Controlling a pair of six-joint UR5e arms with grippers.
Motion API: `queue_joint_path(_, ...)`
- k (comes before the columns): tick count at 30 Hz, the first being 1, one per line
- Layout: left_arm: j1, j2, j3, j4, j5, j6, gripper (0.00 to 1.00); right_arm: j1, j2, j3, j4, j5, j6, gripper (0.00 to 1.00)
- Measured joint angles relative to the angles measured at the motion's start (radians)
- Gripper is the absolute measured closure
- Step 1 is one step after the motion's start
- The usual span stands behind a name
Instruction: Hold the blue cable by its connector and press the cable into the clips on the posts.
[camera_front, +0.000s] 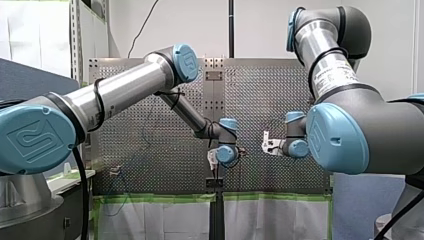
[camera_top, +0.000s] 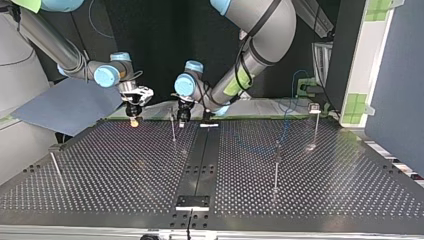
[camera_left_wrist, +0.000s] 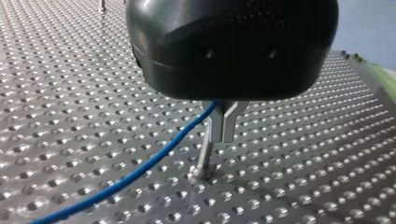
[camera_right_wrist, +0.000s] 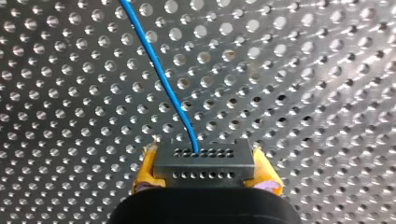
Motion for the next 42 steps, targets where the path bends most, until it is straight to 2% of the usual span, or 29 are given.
queue_joint_path(7,0.02,0.0,0.017,-0.007,-0.001,0.0,1.0,0.001,0.033,-0.029,0.006,0.0,-0.001,1.0)
queue_joint_path(18,0.039,0.0,0.018,-0.015,-0.007,0.012,1.0,-0.006,0.041,-0.057,0.012,0.001,0.004,1.0)
queue_joint_path(20,0.042,0.001,0.018,-0.016,-0.008,0.024,0.72,-0.007,0.041,-0.059,0.013,0.001,0.005,1.0)
queue_joint_path(21,0.043,0.001,0.018,-0.017,-0.009,0.034,0.72,-0.007,0.041,-0.059,0.013,0.0,0.005,1.0)
queue_joint_path(22,0.043,0.001,0.018,-0.018,-0.011,0.043,0.44,-0.008,0.041,-0.06,0.013,0.0,0.005,1.0)
queue_joint_path(23,0.043,0.001,0.018,-0.02,-0.014,0.051,0.24,-0.008,0.041,-0.06,0.013,0.0,0.005,1.0)
queue_joint_path(24,0.044,0.001,0.018,-0.025,-0.02,0.062,0.24,-0.008,0.041,-0.061,0.014,0.0,0.006,1.0)
queue_joint_path(25,0.044,0.001,0.018,-0.03,-0.026,0.07,0.0,-0.008,0.041,-0.061,0.014,0.0,0.006,1.0)
queue_joint_path(36,0.031,0.003,0.018,-0.105,-0.079,0.167,0.0,-0.009,0.041,-0.061,0.024,-0.001,0.005,1.0)
queue_joint_path(42,0.019,0.023,0.017,-0.161,-0.081,0.204,0.0,-0.01,0.041,-0.061,0.036,-0.001,0.002,1.0)
